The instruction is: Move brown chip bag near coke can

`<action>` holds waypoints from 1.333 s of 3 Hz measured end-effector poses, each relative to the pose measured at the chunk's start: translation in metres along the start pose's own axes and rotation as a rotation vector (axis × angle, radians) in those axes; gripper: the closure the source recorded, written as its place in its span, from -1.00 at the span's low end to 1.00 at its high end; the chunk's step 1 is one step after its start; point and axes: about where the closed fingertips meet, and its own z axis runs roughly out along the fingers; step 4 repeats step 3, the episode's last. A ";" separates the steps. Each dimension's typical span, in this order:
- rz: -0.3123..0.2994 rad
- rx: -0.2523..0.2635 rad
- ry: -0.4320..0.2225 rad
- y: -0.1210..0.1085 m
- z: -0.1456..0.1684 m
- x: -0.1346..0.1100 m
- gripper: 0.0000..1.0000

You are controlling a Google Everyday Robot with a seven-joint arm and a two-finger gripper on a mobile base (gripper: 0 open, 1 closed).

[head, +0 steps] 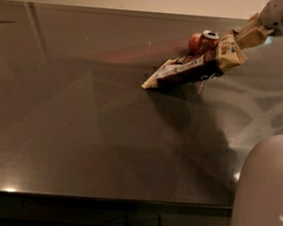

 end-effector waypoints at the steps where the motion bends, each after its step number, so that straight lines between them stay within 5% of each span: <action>1: 0.001 0.012 -0.008 -0.005 0.004 -0.002 -0.77; 2: 0.001 0.020 -0.014 -0.009 0.008 -0.003 -1.00; 4: 0.002 0.020 -0.014 -0.009 0.008 -0.003 -1.00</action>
Offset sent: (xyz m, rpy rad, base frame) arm 0.0057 0.0019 -0.0010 0.0051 -0.0106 -0.0057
